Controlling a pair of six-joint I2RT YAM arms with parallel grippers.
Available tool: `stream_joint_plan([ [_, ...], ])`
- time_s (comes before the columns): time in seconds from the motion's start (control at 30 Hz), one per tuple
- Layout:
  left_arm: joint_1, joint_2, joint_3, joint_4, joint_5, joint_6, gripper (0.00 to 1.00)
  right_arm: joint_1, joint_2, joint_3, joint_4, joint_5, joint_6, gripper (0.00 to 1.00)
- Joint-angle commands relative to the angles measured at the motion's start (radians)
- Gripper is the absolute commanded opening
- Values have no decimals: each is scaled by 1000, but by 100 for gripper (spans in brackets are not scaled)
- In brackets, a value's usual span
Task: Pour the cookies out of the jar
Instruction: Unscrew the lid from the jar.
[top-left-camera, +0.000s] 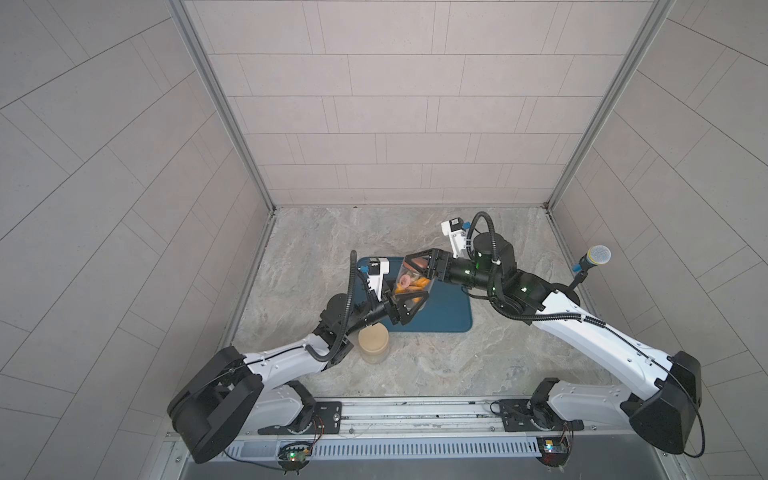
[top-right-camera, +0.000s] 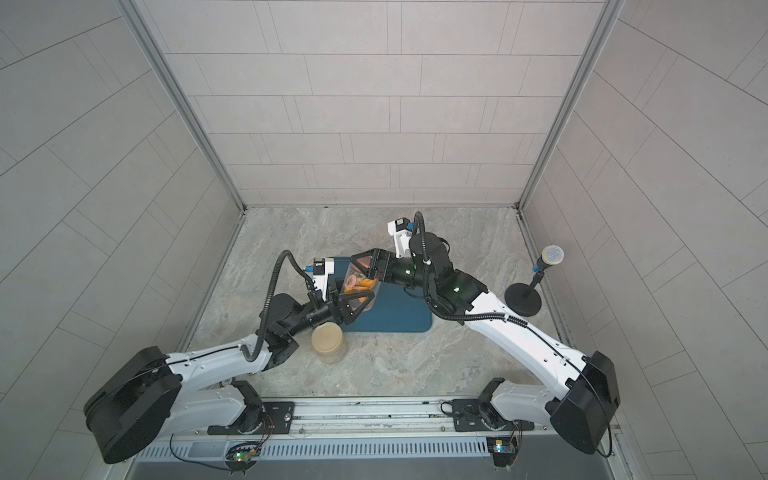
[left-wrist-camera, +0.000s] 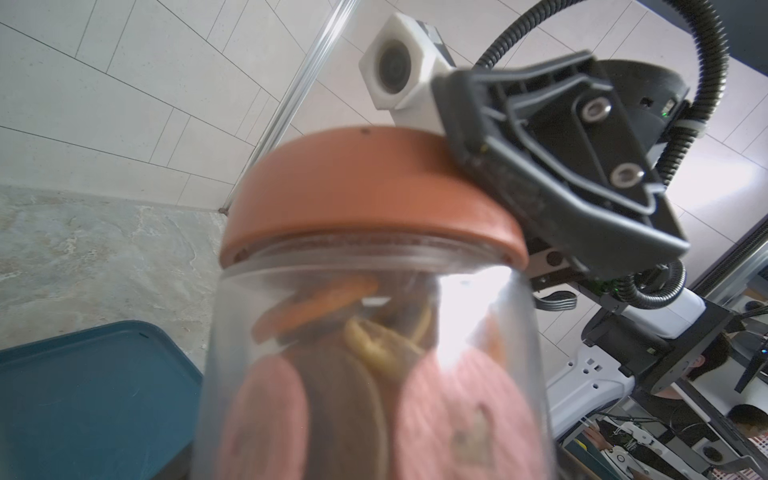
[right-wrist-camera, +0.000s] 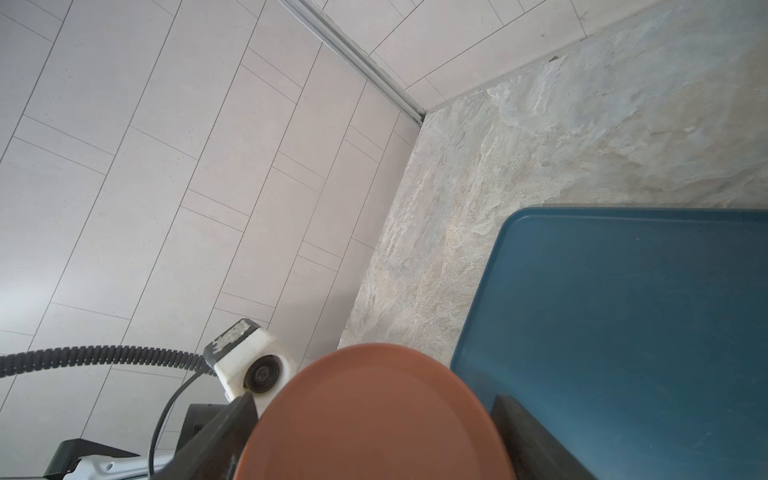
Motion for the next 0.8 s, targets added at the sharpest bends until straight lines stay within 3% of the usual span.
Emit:
stream_joint_plan([
  [0.0, -11, -52, 73, 44, 2, 74, 0, 45, -13, 64, -111, -57, -19, 77],
  [0.07, -13, -70, 85, -38, 3, 158, 0, 41, -23, 100, -215, 19, -44, 99],
  [0.13, -14, -88, 89, -107, -27, 211, 0, 39, -19, 141, -301, 65, -56, 100],
  [0.4, -23, -261, 14, -264, -350, 444, 0, 39, 2, 297, -660, 305, -63, 100],
  [0.5, -23, -298, -6, -282, -445, 492, 0, 40, -12, 317, -697, 332, -36, 100],
  [0.77, -97, -292, -10, -320, -518, 649, 0, 55, 2, 312, -644, 290, 31, 100],
])
